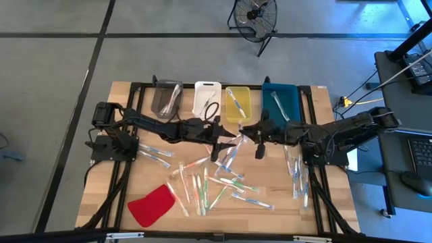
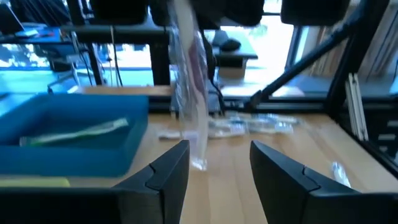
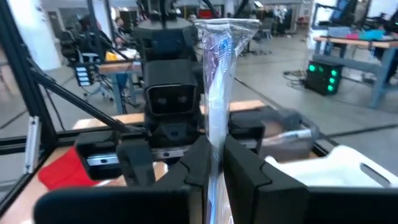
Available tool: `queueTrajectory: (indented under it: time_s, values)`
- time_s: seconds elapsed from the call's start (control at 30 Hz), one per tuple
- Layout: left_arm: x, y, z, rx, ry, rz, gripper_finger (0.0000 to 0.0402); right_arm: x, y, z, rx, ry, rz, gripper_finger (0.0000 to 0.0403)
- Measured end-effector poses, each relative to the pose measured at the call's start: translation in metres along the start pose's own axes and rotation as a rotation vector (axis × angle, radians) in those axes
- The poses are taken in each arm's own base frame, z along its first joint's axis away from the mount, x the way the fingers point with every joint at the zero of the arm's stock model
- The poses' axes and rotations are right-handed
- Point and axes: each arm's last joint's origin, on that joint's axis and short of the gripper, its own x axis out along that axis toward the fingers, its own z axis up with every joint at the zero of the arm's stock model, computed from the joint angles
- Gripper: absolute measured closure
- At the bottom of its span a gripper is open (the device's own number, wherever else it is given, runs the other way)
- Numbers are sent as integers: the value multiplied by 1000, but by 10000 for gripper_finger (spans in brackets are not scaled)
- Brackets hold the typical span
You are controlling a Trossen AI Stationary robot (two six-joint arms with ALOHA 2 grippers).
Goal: Pick & Place Toothbrushes
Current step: Put the violet toothbrush into the white bin
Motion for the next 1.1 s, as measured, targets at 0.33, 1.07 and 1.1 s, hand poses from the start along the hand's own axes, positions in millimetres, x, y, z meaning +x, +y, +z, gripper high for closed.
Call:
queueTrajectory:
  time_s: [0.33, 1.07, 1.1]
  values:
    - [-1, 8, 13, -43, -129, 16, 239, 12, -3, -5, -22, -22, 44, 367]
    - [-1, 7, 13, -26, -128, 15, 301, 31, -4, -20, 31, -35, 45, 367]
    - [-1, 7, 13, -21, -128, 15, 310, 31, -4, -20, 31, -35, 45, 366]
